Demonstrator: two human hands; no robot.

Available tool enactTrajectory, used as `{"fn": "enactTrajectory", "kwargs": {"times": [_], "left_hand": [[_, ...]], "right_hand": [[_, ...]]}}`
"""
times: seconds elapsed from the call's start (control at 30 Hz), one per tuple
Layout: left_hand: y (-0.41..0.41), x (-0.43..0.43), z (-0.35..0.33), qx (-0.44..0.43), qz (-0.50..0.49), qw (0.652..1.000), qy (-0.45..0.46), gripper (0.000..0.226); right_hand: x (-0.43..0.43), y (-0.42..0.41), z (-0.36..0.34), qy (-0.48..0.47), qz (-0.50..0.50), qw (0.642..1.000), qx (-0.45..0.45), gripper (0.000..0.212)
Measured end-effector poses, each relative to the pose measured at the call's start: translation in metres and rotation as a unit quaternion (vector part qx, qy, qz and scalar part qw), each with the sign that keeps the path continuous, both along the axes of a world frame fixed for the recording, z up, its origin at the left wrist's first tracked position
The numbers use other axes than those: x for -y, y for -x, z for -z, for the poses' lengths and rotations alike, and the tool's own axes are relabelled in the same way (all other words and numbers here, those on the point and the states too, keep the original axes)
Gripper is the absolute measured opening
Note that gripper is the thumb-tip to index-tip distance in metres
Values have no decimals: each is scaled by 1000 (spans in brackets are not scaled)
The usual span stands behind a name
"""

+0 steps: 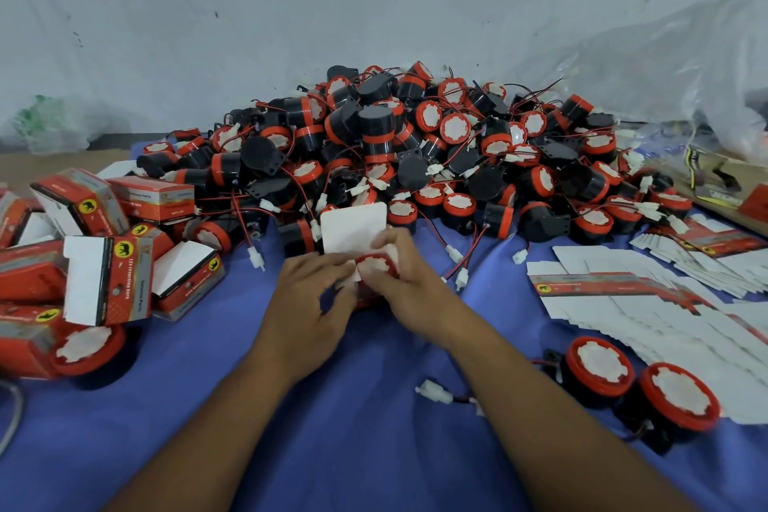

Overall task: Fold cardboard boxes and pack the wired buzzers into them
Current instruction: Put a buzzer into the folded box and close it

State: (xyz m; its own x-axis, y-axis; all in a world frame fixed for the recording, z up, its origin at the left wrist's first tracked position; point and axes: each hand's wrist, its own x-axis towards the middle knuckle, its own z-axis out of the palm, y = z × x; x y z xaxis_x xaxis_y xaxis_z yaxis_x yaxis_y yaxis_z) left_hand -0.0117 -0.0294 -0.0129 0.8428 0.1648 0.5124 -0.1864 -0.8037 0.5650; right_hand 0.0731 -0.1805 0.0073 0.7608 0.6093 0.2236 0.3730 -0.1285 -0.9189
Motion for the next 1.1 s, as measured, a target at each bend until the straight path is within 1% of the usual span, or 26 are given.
{"fn": "enactTrajectory", "kwargs": {"times": [0.07, 0.1, 0.17, 0.2, 0.27, 0.3, 0.37, 0.43, 0.47, 0.53, 0.6, 0.63, 0.7, 0.77, 0.9, 0.97, 1.1], "left_hand": [[-1, -2, 0, -3, -11, 1000, 10, 27], [-2, -3, 1, -4, -17, 1000, 13, 25], [-3, -3, 3, -4, -25, 999, 27, 23], [-4, -3, 3, -5, -23, 998, 56, 21], [-6, -2, 2, -13, -20, 989, 143, 19], [-6, -1, 1, -17, -17, 983, 185, 19], [-7, -1, 0, -24, -11, 968, 248, 20], [-7, -4, 0, -30, 2, 959, 281, 21], [-7, -5, 0, -32, 13, 957, 289, 19], [-5, -6, 2, -35, 35, 955, 293, 10], [-3, -8, 3, -38, 53, 961, 270, 4], [-2, -9, 3, -43, 62, 966, 249, 6], [1, -13, 4, -60, 84, 970, 220, 18], [2, -16, 3, -62, 92, 967, 230, 27], [-1, -8, 2, -37, 46, 963, 264, 40], [-3, -5, 2, -27, 27, 958, 285, 43], [-3, -4, 2, -21, 17, 964, 266, 40]], "right_hand": [[2, -6, 1, -81, 5, 993, -81, 29], [3, -10, 3, -105, 13, 990, -97, 37], [3, -14, 4, -108, 35, 988, -105, 49], [3, -15, 4, -104, 43, 987, -113, 52], [2, -17, 6, -95, 36, 984, -143, 58], [2, -17, 8, -88, 23, 984, -153, 59], [2, -17, 9, -66, 3, 989, -135, 53], [2, -17, 10, -58, -5, 991, -124, 48], [2, -17, 9, -65, -7, 989, -133, 48], [2, -17, 8, -83, -15, 983, -162, 46], [3, -17, 8, -98, -21, 980, -173, 40], [3, -18, 9, -102, -23, 979, -172, 37], [3, -17, 9, -106, -26, 979, -170, 37], [2, -15, 9, -102, -26, 981, -163, 40], [3, -12, 7, -104, -39, 979, -169, 36], [2, -12, 7, -106, -45, 977, -177, 36], [2, -11, 7, -98, -55, 978, -177, 46]]}}
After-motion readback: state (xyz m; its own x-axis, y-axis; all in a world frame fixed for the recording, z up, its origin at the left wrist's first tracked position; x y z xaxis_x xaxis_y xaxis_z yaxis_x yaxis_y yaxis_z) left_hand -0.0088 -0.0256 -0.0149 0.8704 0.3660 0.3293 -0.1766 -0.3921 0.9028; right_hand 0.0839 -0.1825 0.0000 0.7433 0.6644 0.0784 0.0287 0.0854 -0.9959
